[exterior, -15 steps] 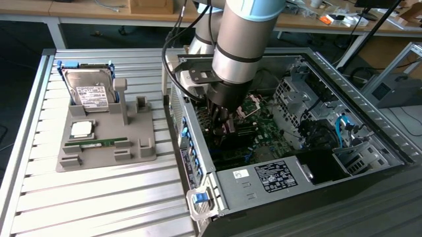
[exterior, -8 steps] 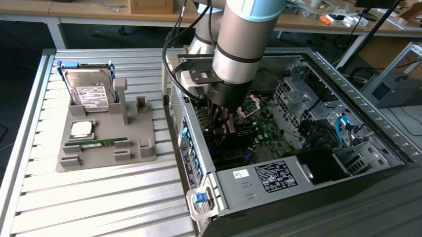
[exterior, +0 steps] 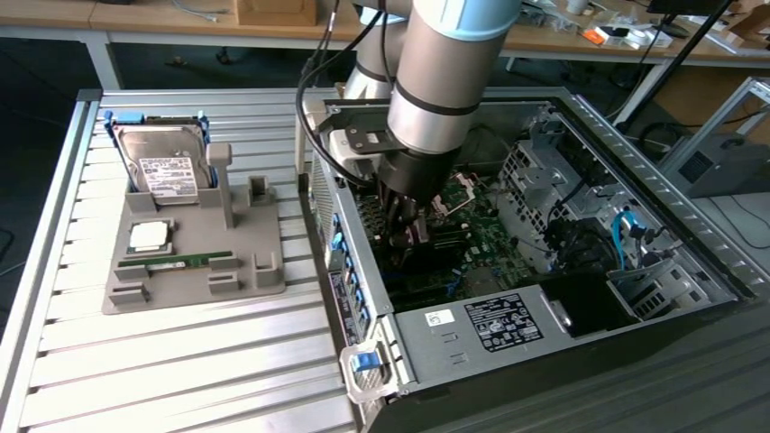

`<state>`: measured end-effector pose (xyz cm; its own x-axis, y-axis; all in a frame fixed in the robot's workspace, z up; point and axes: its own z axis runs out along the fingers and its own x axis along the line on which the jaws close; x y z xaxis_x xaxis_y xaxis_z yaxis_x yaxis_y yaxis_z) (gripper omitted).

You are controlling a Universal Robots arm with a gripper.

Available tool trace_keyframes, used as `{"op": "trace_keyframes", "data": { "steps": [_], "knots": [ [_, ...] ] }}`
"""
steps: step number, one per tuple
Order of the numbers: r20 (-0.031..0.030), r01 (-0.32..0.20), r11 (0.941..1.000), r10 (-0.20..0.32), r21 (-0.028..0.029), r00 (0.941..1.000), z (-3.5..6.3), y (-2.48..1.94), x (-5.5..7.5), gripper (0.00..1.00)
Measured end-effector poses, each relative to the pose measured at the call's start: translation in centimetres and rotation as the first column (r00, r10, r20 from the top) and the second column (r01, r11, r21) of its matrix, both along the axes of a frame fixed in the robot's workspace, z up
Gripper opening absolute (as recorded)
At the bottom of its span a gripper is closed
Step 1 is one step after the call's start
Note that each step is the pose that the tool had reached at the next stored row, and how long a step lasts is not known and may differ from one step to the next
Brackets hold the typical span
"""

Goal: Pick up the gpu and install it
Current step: 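Press down on the gpu until it lock into place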

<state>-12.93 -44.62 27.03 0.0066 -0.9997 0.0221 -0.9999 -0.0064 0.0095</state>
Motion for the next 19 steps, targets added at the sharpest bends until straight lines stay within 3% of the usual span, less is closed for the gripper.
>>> {"op": "trace_keyframes", "data": {
  "steps": [1, 3, 8, 19],
  "knots": [
    [0.0010, 0.000, 1.0000, 0.000, 0.0013, 1.0000, 0.31, 0.01, 0.0, 0.11],
    [-0.0005, 0.000, 1.0000, 0.000, -0.0012, 1.0000, 1.09, -0.01, 0.0, 0.11],
    [-0.0009, 0.000, 1.0000, 0.000, -0.0003, 1.0000, 1.38, -0.04, 0.2, 0.11],
    [-0.0305, 0.000, 1.0000, 0.000, 0.0086, 0.9995, 1.38, -0.22, 5.5, 0.11]
  ]
}}
